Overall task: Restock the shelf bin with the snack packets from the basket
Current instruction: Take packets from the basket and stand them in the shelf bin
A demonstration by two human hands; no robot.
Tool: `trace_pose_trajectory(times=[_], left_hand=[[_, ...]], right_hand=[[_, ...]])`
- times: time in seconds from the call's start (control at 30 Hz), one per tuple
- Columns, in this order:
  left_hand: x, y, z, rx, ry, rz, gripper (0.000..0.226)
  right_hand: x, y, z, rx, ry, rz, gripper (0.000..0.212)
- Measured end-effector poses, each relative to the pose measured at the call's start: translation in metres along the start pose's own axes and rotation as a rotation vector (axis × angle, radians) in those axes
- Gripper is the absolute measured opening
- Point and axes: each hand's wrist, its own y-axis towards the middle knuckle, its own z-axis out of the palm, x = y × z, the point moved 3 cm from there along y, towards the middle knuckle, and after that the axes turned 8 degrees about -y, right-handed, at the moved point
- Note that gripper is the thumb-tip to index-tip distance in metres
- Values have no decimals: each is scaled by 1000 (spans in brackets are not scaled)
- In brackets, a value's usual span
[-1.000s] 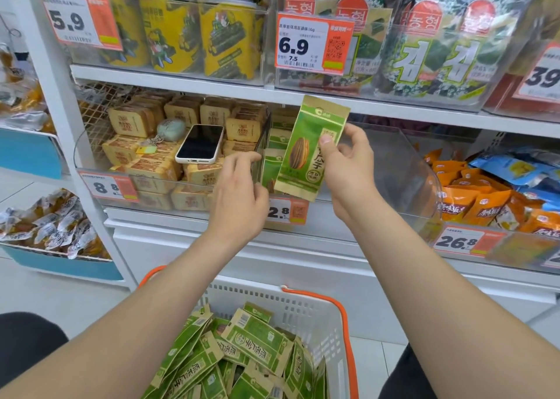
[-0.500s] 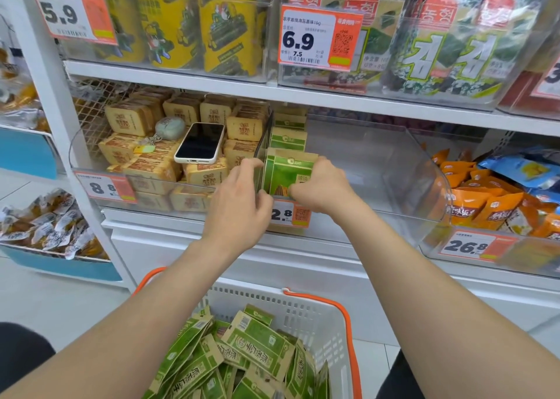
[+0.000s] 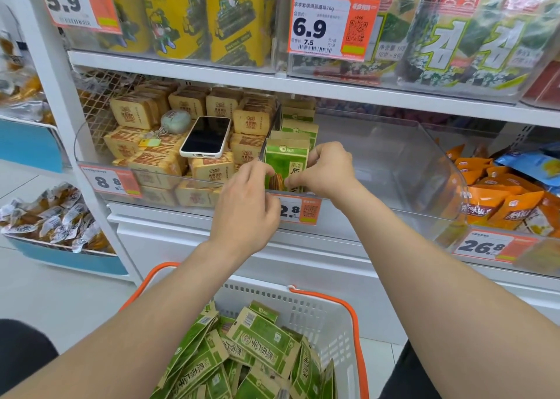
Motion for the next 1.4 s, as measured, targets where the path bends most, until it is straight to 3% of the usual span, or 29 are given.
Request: trace_pose_trajectory(times=[0.13,0.33,0.43,0.53,0.63,0.67,0.77,0.83,0.9,0.97,1.07,1.1,1.2,1.33,1.4], left_hand=[[1,0,2,-12,8,2,26],[3,-1,4,-4,22,-25,20],[3,-1,4,3,26,-33,17],[4,-1,5,21,33,-42,14],[4,-2,5,23,39,-45,13],[4,-2,5,21,44,-40,13],[3,-3,4,17,53,-29,12],[4,-2,4,15,54,-31,11],[4,-2,5,19,58,-36,11],[5,-2,6,27,56,-33,12],[6,-3,6,29,52,-21,12],[6,-3,6,26,50,-17,12],[6,-3,6,25,38,-8,14],[3,-5,6,61,92,-11,17],[3,-6,8,95,151,-18,22]], right_hand=[[3,-2,1,-70,-46,-60,48],[1,-6,7,88,-3,102,127],[1,-1,6,184,31,116,141],[-4,8,8,219,110,142,129],[-4,13,11,225,84,65,75],[-3,11,13,245,38,42,73],[-3,14,17,273,-26,82,113],[-6,17,19,294,85,125,147],[-9,21,20,299,221,144,162],[-8,21,19,329,275,142,156],[-2,21,20,337,224,19,109],[-3,22,21,309,233,-18,103],[-3,21,17,297,305,-30,120],[-2,21,16,342,293,-128,129],[-3,22,17,340,284,-121,119]])
